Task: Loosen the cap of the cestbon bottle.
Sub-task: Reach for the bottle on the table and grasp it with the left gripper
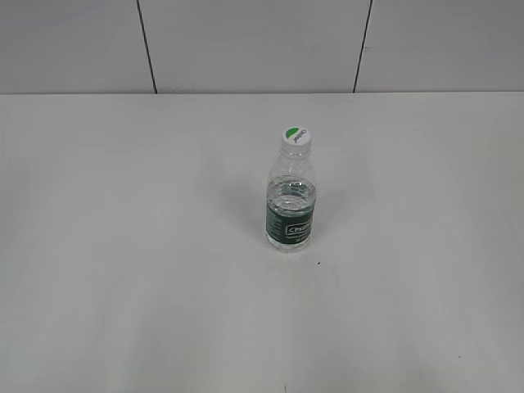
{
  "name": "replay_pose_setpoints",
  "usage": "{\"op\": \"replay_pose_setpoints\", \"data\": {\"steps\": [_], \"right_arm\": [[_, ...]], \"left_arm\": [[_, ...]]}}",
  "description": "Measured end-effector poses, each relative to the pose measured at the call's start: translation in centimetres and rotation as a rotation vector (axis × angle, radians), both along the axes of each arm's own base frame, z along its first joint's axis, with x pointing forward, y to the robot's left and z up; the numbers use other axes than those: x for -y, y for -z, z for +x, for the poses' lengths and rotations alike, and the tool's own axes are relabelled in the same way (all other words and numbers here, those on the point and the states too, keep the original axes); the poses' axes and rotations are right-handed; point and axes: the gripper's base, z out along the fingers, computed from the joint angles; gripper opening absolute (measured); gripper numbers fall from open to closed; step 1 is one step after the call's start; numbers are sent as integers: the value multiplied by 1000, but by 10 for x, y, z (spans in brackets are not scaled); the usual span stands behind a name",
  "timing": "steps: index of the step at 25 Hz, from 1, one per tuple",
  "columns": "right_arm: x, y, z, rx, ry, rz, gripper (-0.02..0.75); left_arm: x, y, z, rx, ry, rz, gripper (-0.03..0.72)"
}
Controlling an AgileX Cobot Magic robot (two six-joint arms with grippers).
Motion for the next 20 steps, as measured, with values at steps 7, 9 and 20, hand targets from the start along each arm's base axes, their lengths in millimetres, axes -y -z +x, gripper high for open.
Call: {"op": "replay_pose_setpoints", "data": {"steps": [7,9,20], "right_arm": [[0,0,3,-16,0,0,587],[0,-4,4,-3,2,1,587],[5,-46,15,455,72,31,587]], "left_arm": [[-1,-10,7,28,-1,2,517],[-1,-17,11,81,-2,5,523],[-3,-51,51,346,-5,14,524]]}}
